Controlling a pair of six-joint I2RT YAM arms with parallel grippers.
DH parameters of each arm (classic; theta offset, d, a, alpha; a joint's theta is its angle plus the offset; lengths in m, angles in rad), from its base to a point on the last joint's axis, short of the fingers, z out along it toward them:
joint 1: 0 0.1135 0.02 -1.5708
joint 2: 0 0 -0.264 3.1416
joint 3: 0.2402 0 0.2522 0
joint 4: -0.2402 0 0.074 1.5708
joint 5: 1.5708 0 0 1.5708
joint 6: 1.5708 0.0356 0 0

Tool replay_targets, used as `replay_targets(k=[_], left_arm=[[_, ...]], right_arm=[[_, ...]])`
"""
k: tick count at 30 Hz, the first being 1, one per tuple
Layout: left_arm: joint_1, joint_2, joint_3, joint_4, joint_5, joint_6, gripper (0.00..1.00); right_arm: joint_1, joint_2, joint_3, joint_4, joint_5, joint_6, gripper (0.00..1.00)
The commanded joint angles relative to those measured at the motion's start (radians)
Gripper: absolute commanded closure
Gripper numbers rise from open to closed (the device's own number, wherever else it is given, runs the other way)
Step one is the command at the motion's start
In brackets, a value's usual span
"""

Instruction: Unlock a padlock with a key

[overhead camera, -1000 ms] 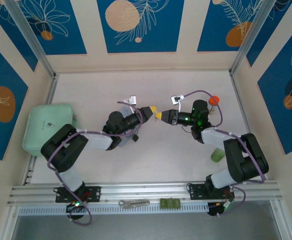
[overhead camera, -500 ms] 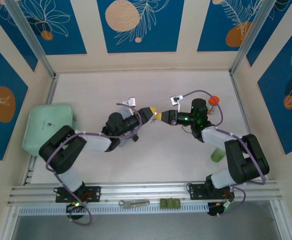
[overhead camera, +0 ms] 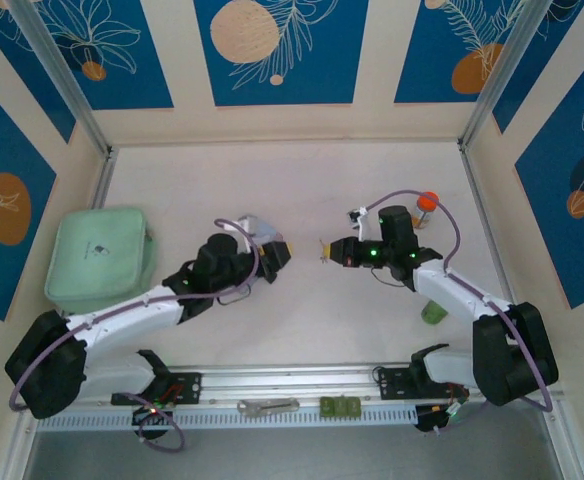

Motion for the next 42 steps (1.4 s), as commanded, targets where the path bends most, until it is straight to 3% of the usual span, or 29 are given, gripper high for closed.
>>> replay_targets(k=[1,7,11,18,26,35,42], left_arm=[[-0.059,-0.020,-0.030,-0.177,-0.114,0.021,0.37],[-0.087,-0.002,-0.073,-0.182,-0.266,-0.048,0.34],[-0.067,0.025,-0.062,-0.169,-0.335,-0.019,0.25],[0.029,0.123,-0.035,-0.115,-0.270,0.021,0.24],[0.138,0.206,0.044,-0.070,-0.216,0.114,0.23],[0.137,0.145,-0.097,0.067,-0.040,0.117,0.27],[0.116,0.103,-0.153,0.047,-0.094,0.101,0.33]], right_arm=[[0.047,-0.041,0.021,-0.152,0.108,-0.035,1.00],[0.114,-0.082,0.017,-0.184,0.197,0.007,1.00],[0.140,-0.088,0.039,-0.196,0.226,0.016,1.00],[0.158,-0.085,0.031,-0.172,0.284,0.000,1.00],[0.146,-0.036,0.044,-0.150,0.259,-0.027,1.00],[0.117,0.092,0.105,-0.114,0.174,-0.089,1.00],[0.109,0.171,0.152,-0.103,0.120,-0.093,1.00]])
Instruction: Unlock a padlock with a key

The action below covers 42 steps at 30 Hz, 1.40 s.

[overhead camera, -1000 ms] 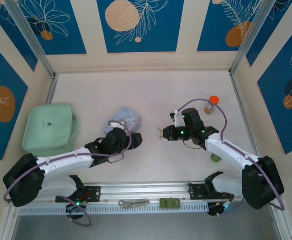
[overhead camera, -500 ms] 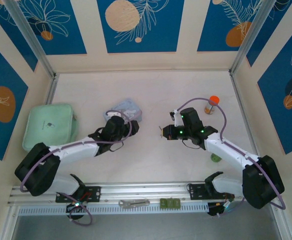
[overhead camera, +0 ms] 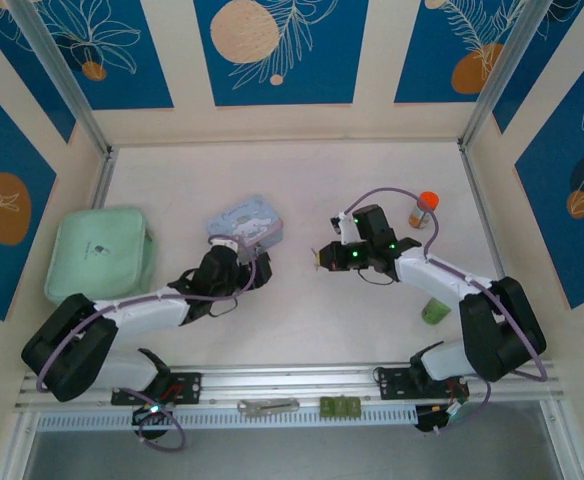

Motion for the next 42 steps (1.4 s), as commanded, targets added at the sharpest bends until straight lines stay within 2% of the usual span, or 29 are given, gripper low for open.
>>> replay_targets(k=[1,6,10,15,19,24,31,35,42], left_arm=[[-0.008,-0.006,-0.008,0.033,-0.036,-0.006,0.35],[-0.014,0.115,0.011,0.128,-0.136,-0.063,0.49],[-0.025,0.227,0.049,0.251,-0.194,-0.061,0.51],[-0.031,0.322,0.104,0.294,-0.268,-0.045,0.51],[-0.034,0.388,0.119,0.363,-0.247,-0.053,0.51],[-0.047,0.461,0.156,0.360,-0.218,-0.069,0.55],[-0.051,0.510,0.165,0.339,-0.265,-0.103,0.60],[-0.050,0.535,0.173,0.364,-0.270,-0.096,0.69],[-0.046,0.538,0.181,0.397,-0.209,-0.104,0.93]], right_arm=[[-0.004,0.031,0.043,0.012,-0.061,-0.020,1.00],[-0.002,0.056,0.056,0.018,-0.073,-0.011,1.00],[-0.004,0.035,0.033,0.039,-0.069,0.003,1.00],[-0.004,0.022,0.020,0.043,-0.071,0.009,1.00],[-0.005,0.021,0.010,0.051,-0.073,0.009,1.00],[-0.010,0.024,0.009,0.051,-0.074,0.006,1.00],[-0.025,0.019,-0.003,0.058,-0.082,0.007,1.00],[-0.029,0.021,0.001,0.058,-0.087,0.005,1.00],[-0.039,0.044,-0.012,0.065,-0.139,-0.015,1.00]])
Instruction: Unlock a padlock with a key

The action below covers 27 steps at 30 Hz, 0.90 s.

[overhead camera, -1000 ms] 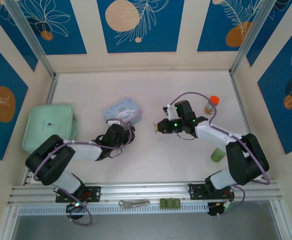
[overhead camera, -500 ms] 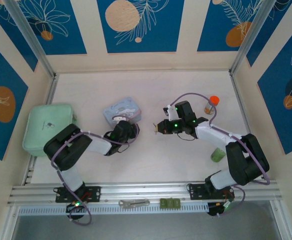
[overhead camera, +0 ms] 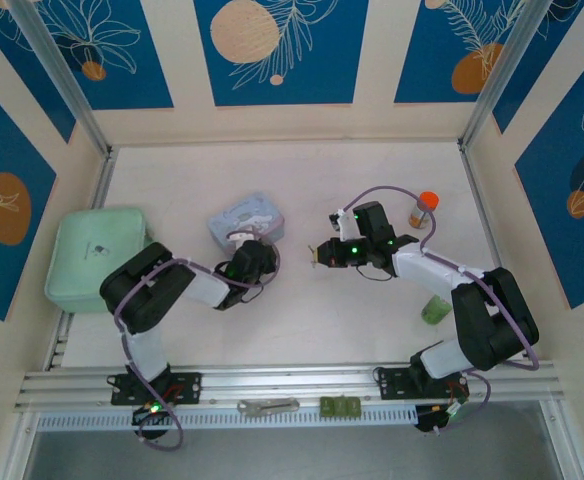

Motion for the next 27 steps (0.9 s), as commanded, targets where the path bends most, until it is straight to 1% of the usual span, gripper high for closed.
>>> replay_targets(k=[1,2,3,5,9,11,16,21,24,27], left_arm=[[0.001,0.015,0.006,0.005,0.091,-0.012,0.96],[0.003,0.006,0.005,0.009,0.116,-0.013,1.00],[0.004,-0.004,0.000,0.014,0.141,-0.020,1.00],[0.010,-0.025,-0.012,0.031,0.189,-0.042,1.00],[0.032,-0.076,-0.047,0.078,0.297,-0.097,1.00],[0.039,-0.099,-0.061,0.101,0.339,-0.127,1.00],[0.055,-0.139,-0.082,0.161,0.409,-0.206,1.00],[0.070,-0.113,-0.088,0.321,0.480,-0.308,1.00],[0.076,-0.077,-0.096,0.447,0.504,-0.389,1.00],[0.079,-0.057,-0.102,0.524,0.507,-0.438,1.00]], right_arm=[[-0.009,0.004,-0.020,0.014,-0.078,-0.019,1.00],[-0.009,0.014,-0.021,0.018,-0.090,-0.017,1.00],[-0.010,0.027,-0.017,0.017,-0.100,-0.013,1.00],[-0.012,0.050,-0.011,0.017,-0.120,-0.007,1.00],[-0.021,0.111,0.000,0.045,-0.238,0.001,1.00],[-0.024,0.132,0.000,0.059,-0.264,0.010,1.00],[-0.041,0.147,-0.043,0.175,-0.359,0.053,1.00],[-0.052,0.159,-0.079,0.259,-0.442,0.088,1.00],[-0.052,0.154,-0.097,0.300,-0.483,0.103,1.00],[-0.051,0.143,-0.117,0.343,-0.514,0.119,1.00]])
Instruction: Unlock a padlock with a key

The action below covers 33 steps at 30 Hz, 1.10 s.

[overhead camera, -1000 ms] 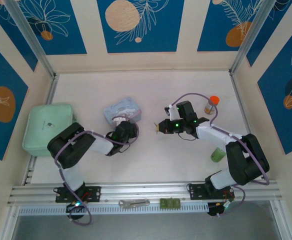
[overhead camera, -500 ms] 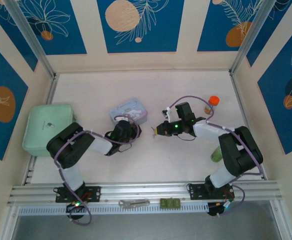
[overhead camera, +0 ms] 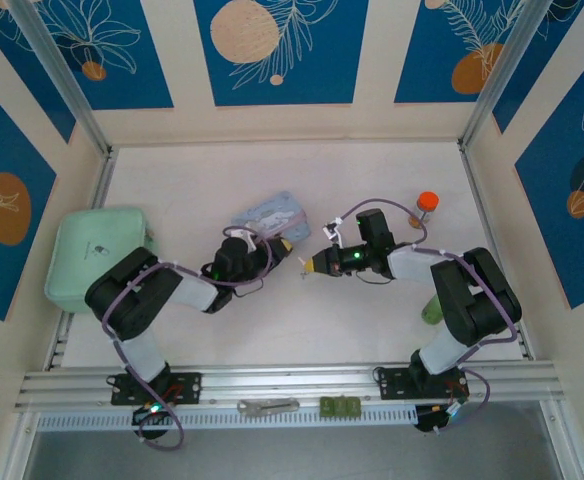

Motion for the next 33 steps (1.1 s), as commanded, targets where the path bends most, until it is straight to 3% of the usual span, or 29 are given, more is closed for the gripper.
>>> replay_targets(k=[1,8,33], left_arm=[[0.012,0.022,-0.008,0.200,0.051,-0.090,1.00],[0.014,0.028,-0.009,0.251,0.074,-0.119,1.00],[0.005,0.019,0.030,0.192,0.111,-0.081,1.00]], right_arm=[[-0.004,-0.006,-0.026,0.071,-0.088,0.029,1.00],[-0.029,0.038,-0.018,0.106,-0.104,0.028,1.00],[-0.033,0.116,0.041,0.226,-0.166,0.082,1.00]])
